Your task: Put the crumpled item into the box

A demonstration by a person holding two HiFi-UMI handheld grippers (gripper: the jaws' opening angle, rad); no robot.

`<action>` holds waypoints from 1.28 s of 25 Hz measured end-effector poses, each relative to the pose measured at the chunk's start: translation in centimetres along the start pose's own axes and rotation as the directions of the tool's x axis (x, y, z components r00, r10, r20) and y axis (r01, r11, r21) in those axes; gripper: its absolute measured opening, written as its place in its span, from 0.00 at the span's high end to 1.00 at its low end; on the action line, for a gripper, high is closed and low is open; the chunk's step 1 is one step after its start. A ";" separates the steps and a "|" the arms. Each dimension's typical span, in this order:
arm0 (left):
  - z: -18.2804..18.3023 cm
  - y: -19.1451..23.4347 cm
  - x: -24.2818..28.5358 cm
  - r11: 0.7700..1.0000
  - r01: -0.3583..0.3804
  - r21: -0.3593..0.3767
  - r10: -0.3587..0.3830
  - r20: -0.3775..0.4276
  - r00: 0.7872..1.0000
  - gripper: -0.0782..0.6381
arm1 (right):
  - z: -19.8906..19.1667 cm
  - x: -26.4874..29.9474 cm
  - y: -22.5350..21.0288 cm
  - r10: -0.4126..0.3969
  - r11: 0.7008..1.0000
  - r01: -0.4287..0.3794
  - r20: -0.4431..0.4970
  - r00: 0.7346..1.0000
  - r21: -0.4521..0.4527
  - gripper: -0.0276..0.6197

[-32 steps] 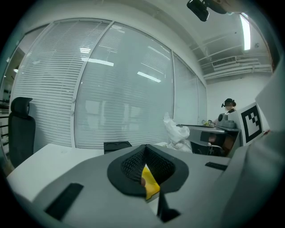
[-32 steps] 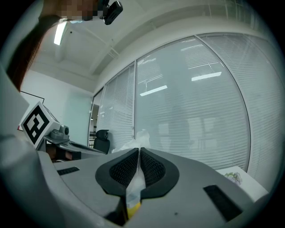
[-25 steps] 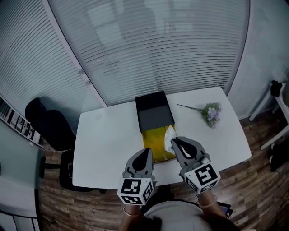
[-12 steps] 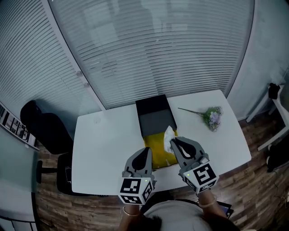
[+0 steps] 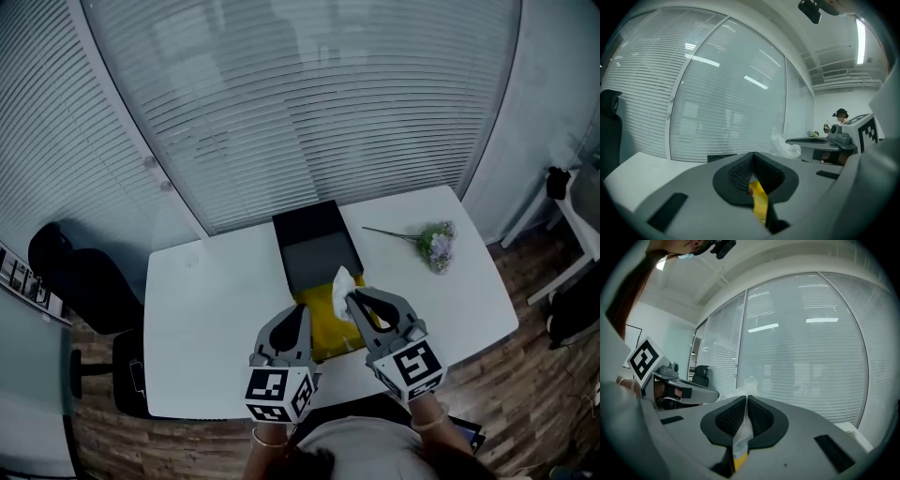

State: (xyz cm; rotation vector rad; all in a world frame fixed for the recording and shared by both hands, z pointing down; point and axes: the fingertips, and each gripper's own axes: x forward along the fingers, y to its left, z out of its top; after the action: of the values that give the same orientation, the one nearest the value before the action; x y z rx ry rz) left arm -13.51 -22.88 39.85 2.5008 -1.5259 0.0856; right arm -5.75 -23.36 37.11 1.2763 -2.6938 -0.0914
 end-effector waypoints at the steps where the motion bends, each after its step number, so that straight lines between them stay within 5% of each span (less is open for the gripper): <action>1: 0.0 0.1 0.2 1.000 0.000 -0.001 0.000 -0.001 1.000 0.87 | -0.2 0.2 -0.1 0.001 1.000 -0.001 -0.007 1.000 -0.001 0.90; 21: 0.6 0.3 3.0 0.995 -0.095 -0.017 0.095 0.005 0.995 0.87 | -4.3 2.9 -2.4 0.147 0.984 -0.157 -0.122 0.982 -0.080 0.90; 32: 0.5 1.3 3.0 0.986 -0.164 -0.026 0.164 0.005 0.986 0.87 | -7.2 4.6 -0.9 0.260 0.943 -0.293 -0.200 0.945 -0.156 0.90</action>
State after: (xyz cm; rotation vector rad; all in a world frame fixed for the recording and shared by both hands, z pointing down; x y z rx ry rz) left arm -13.32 -26.17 40.06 2.3542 -1.7225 0.0829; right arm -6.66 -27.42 44.65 0.8028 -2.6089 -0.1786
